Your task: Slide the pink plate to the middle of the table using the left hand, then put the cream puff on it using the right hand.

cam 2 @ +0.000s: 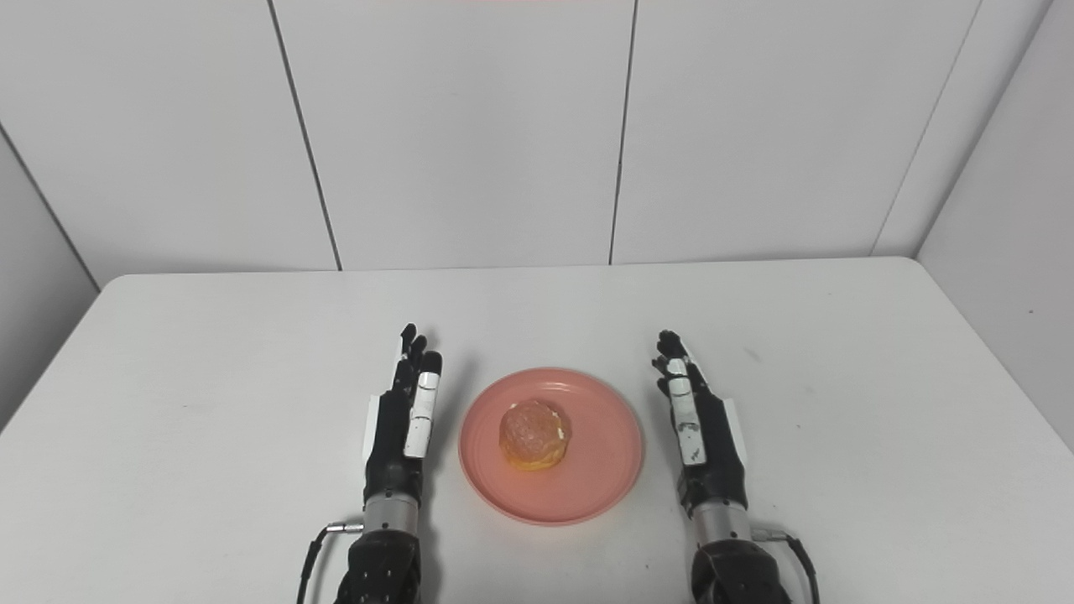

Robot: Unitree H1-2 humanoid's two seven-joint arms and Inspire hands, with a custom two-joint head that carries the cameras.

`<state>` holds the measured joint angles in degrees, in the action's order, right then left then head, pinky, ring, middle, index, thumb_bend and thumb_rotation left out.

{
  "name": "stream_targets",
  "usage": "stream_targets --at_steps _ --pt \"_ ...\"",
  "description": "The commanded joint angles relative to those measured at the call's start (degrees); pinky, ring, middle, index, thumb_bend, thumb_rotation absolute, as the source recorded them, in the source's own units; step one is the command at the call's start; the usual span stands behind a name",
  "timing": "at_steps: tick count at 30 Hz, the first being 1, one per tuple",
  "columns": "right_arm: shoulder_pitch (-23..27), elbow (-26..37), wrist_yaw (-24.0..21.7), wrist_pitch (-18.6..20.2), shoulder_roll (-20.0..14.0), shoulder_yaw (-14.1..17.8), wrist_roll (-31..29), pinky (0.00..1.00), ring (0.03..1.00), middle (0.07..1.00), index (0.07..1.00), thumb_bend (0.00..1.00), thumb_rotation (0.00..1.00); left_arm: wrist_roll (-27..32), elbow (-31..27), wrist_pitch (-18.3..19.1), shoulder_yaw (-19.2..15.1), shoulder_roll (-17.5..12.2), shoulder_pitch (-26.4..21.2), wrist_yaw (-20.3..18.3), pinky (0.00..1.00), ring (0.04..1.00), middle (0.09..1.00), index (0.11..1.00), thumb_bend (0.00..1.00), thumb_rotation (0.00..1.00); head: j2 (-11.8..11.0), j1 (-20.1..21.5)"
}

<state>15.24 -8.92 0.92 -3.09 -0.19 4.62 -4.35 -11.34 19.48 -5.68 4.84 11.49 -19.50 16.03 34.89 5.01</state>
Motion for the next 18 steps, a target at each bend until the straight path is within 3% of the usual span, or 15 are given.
stream_targets --at_steps 1,18 --pt "-1.00 0.56 -0.36 0.26 0.17 -0.30 -0.34 0.94 0.918 0.920 0.884 0.83 0.96 0.15 0.99 1.32 -0.22 0.45 2.75 -0.01 1.00 0.991 0.967 0.994 0.70 1.00 -0.05 -0.05" --pt "-2.03 1.46 -0.29 1.16 -0.17 -0.92 0.21 0.92 0.894 0.899 0.863 0.85 0.94 -0.01 0.78 2.18 -0.11 0.72 2.50 0.01 1.00 0.977 0.945 0.978 0.73 1.00 0.14 -0.01"
